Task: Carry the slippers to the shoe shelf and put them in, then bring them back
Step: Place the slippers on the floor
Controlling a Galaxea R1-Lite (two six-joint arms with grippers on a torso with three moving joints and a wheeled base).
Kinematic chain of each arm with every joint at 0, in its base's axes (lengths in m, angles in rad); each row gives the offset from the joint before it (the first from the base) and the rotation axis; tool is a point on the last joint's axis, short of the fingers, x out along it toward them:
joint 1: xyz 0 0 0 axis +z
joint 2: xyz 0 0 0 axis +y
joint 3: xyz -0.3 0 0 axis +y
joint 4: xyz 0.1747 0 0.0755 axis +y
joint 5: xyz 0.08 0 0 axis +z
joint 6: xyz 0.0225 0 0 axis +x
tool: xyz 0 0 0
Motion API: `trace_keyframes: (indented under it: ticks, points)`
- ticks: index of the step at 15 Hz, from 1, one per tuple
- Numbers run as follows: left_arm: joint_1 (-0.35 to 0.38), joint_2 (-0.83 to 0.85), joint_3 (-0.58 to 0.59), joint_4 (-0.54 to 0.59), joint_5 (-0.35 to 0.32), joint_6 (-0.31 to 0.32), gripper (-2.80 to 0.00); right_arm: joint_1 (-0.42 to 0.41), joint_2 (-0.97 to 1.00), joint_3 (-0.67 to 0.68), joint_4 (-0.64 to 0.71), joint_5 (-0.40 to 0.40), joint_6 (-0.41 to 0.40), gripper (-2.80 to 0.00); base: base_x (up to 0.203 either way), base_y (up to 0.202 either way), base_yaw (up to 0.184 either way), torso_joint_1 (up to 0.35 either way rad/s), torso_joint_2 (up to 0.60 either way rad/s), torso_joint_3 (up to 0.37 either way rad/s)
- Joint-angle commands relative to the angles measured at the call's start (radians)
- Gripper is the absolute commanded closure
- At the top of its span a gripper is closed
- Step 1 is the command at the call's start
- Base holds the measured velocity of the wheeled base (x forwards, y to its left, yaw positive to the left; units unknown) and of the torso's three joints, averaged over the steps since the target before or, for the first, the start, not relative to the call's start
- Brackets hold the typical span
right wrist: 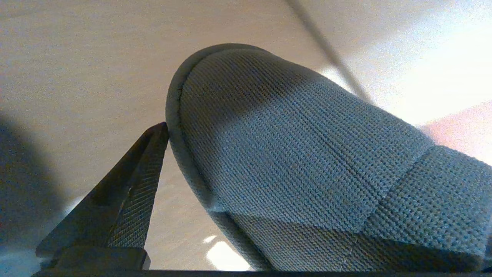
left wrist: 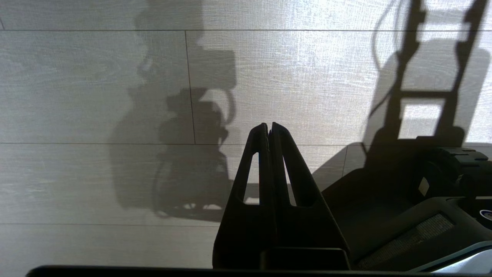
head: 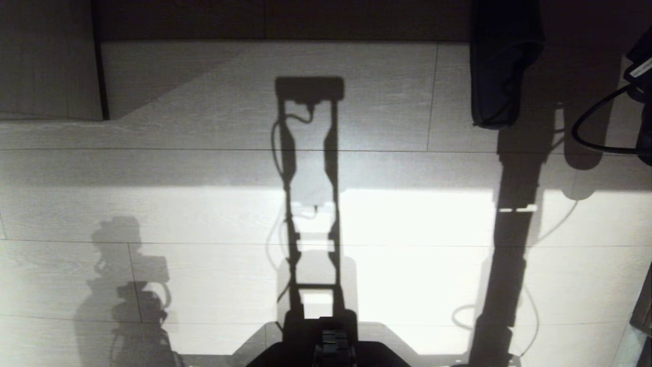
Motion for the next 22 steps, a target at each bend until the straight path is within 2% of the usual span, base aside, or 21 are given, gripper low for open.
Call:
trace_keyframes:
  ticks: [1,3,4,5,7,11,13,15,17,19,22]
  points:
    - [0.001,0.000,0.000,0.000,0.000,-0.001,0.00,-0.006,-0.003,0.020,-0.023,0.092,0.004,-2.80,0.000,0.000,0.000,0.000,0.00,0.000]
    - [0.000,0.000,0.000,0.000,0.000,-0.001,0.00,-0.020,-0.008,0.043,-0.035,0.420,0.007,-2.80,0.000,0.000,0.000,0.000,0.00,0.000]
    - [0.000,0.000,0.000,0.000,0.000,-0.001,0.00,-0.027,-0.010,0.045,-0.037,0.553,0.009,-2.80,0.000,0.000,0.000,0.000,0.00,0.000]
    - [0.001,0.000,0.000,0.000,0.000,-0.001,0.00,-0.030,-0.010,0.038,-0.037,0.634,0.009,-2.80,0.000,0.000,0.000,0.000,0.00,0.000]
    - [0.001,0.000,0.000,0.000,0.000,-0.001,0.00,-0.030,0.004,-0.001,-0.027,0.700,0.008,-2.80,0.000,0.000,0.000,0.000,0.00,0.000]
    - [0.001,0.000,0.000,0.000,0.000,-0.001,0.00,-0.025,0.050,-0.043,-0.006,0.681,0.004,-2.80,0.000,0.000,0.000,0.000,0.00,0.000]
    - [0.000,0.000,0.000,0.000,0.000,-0.001,0.00,-0.021,0.096,-0.076,0.051,0.579,-0.030,-2.80,0.000,0.000,0.000,0.000,0.00,0.000]
    - [0.000,0.001,0.000,0.000,0.000,-0.001,0.00,-0.023,0.027,-0.082,0.056,0.525,-0.038,-2.80,0.000,0.000,0.000,0.000,0.00,0.000]
    - [0.001,0.000,0.000,0.000,0.000,-0.001,0.00,-0.028,-0.045,-0.113,0.029,0.496,-0.051,-2.80,0.000,0.000,0.000,0.000,0.00,0.000]
    - [0.001,0.000,0.000,0.000,0.000,-0.001,0.00,-0.025,0.009,-0.113,0.012,0.433,-0.109,-2.80,0.000,0.000,0.000,0.000,0.00,0.000]
    - [0.000,0.000,0.000,0.000,0.000,-0.001,0.00,-0.026,0.038,-0.116,-0.021,0.413,-0.120,-2.80,0.000,0.000,0.000,0.000,0.00,0.000]
